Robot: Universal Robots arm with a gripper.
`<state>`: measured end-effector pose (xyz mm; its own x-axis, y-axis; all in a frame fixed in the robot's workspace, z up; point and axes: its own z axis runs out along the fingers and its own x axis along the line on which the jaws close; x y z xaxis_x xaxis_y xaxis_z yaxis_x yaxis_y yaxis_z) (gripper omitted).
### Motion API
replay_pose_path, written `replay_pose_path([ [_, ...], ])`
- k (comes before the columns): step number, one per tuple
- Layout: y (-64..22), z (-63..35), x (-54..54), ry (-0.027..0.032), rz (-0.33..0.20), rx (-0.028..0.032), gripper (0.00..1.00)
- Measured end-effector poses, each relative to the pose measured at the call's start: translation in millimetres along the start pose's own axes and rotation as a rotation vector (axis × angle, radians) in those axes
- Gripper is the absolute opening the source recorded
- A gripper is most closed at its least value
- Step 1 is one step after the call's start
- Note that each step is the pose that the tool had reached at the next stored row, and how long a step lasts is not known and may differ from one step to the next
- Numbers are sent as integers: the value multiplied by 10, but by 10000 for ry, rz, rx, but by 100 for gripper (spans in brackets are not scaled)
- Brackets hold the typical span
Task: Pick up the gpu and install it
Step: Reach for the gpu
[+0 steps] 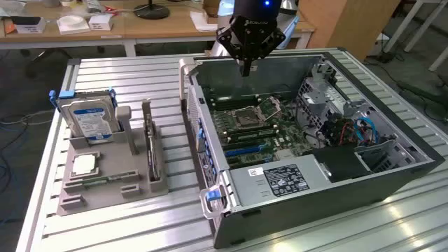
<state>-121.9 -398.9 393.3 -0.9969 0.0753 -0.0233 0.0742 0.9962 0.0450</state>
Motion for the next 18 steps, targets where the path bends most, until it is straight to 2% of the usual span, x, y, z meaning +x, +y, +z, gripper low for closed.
replay_pose_path([
  [8,0,0,6,0,1,0,10],
  [18,-9,-3,122,0,0,0,10],
])
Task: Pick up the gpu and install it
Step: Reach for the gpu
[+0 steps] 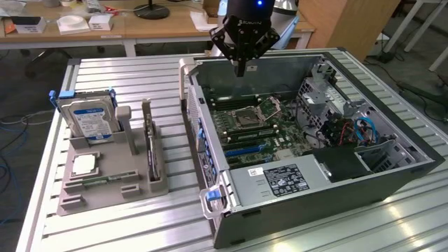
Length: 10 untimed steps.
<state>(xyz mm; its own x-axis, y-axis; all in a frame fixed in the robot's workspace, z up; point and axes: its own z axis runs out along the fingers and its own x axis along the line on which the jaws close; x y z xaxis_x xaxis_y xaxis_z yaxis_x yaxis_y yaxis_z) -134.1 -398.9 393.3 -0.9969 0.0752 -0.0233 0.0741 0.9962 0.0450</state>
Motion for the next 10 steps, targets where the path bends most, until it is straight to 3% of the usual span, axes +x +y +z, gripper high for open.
replay_pose_path([
  [10,-9,-3,117,-1,0,-1,10],
])
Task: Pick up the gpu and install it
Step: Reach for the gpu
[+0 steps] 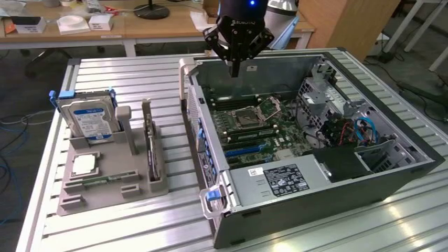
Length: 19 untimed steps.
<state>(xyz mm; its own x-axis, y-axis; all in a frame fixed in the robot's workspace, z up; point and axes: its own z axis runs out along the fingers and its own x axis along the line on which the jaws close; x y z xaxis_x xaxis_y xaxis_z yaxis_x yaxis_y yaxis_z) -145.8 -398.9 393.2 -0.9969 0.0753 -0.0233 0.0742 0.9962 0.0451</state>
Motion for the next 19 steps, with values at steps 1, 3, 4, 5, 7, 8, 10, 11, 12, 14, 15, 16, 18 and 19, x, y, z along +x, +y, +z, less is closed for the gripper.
replay_pose_path([
  [1,-1,-1,11,0,1,1,10],
  [3,-3,-1,34,0,-1,0,10],
  [4,-4,-1,47,0,-1,0,10],
  [5,-5,-2,59,0,-1,1,10],
  [7,-6,-2,84,1,-1,0,10],
  [8,-7,-3,96,1,0,0,10],
  [10,-9,-3,118,0,0,0,10],
  [11,-10,-3,130,0,0,0,10],
  [12,-11,-4,140,1,0,1,10],
  [14,-12,-4,161,0,0,0,10],
  [15,-13,-4,170,0,0,0,10],
  [16,-13,-5,180,1,1,1,10],
  [18,-15,-5,198,1,0,1,10],
  [19,-15,-6,207,1,-1,1,10],
])
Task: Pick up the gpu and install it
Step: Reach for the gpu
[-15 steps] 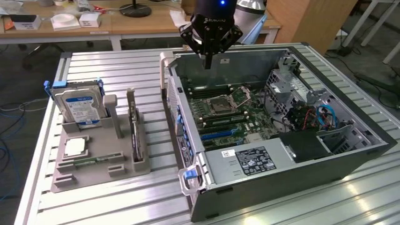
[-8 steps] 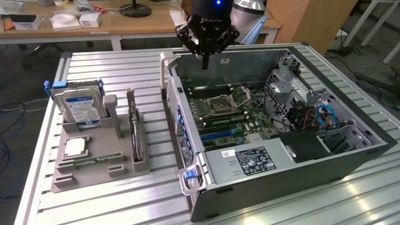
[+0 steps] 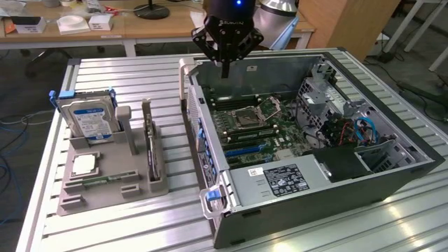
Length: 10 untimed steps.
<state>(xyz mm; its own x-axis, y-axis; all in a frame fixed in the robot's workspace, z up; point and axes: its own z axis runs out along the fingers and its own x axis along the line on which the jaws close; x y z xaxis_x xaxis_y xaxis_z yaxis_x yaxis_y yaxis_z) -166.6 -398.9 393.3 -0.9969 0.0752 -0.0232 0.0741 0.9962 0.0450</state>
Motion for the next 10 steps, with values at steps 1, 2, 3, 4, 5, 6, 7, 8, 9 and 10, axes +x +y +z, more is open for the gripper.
replay_pose_path([
  [1,-1,0,9,0,1,0,10],
  [2,-2,0,19,-1,1,-1,10],
  [3,-2,-1,28,0,1,0,10],
  [4,-3,-1,38,0,1,0,10],
  [5,-4,-1,49,-1,1,-1,10],
  [6,-4,-1,58,-1,1,-1,10],
  [7,-5,-2,68,0,1,0,10],
  [8,-6,-2,78,-1,1,-1,10],
  [9,-7,-2,88,-1,1,-1,10],
  [10,-7,-2,99,0,1,-1,10],
])
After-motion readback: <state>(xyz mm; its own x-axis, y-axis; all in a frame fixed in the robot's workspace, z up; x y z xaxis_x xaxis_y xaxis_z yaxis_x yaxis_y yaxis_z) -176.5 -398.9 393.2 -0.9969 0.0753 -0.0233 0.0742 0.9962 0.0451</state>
